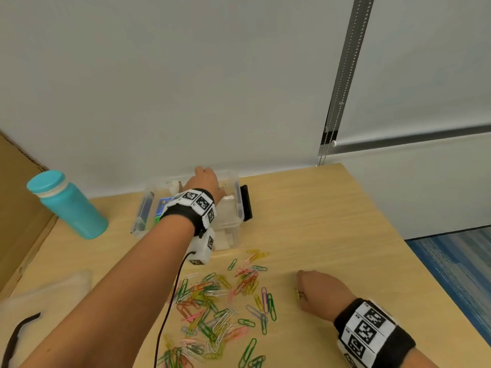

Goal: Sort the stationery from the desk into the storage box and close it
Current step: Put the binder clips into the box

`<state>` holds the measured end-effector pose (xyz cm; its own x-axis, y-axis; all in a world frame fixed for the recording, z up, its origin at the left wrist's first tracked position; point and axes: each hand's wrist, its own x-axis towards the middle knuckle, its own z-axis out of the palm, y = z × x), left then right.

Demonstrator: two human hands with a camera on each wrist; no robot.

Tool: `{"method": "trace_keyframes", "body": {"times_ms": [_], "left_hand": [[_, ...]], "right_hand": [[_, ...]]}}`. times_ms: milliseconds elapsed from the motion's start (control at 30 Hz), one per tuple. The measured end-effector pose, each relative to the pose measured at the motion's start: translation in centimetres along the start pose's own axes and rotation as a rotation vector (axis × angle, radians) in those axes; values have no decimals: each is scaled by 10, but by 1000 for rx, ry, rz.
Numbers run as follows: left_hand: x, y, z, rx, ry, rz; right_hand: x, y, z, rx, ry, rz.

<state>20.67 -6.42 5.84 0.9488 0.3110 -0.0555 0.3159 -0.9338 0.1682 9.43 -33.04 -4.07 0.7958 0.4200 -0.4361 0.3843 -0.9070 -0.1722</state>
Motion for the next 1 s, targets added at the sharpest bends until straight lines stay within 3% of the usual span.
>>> {"method": "trace_keyframes", "body": {"times_ms": [233, 400, 533, 633, 800, 900, 1000], "left_hand": [[9, 6, 0, 65, -168, 46], [-24, -33, -2, -242, 73, 218], [-57, -90, 7, -201, 242, 136], [-63, -130, 22, -137, 239, 45], [-63, -142, 33, -140, 245, 94], [-66, -142, 35, -146, 256, 111], [-68, -141, 36, -156, 249, 106]], "right_hand": [[0, -14, -7, -89, -94, -1], [-2, -5, 0, 91, -119, -63], [-5, -1, -15, 281, -155, -115], [-9, -16, -51, 405, -46, -201], [12, -81, -131, 601, 78, -260], [50, -118, -161, 701, 171, -165], [102, -139, -174, 858, 131, -19]]}}
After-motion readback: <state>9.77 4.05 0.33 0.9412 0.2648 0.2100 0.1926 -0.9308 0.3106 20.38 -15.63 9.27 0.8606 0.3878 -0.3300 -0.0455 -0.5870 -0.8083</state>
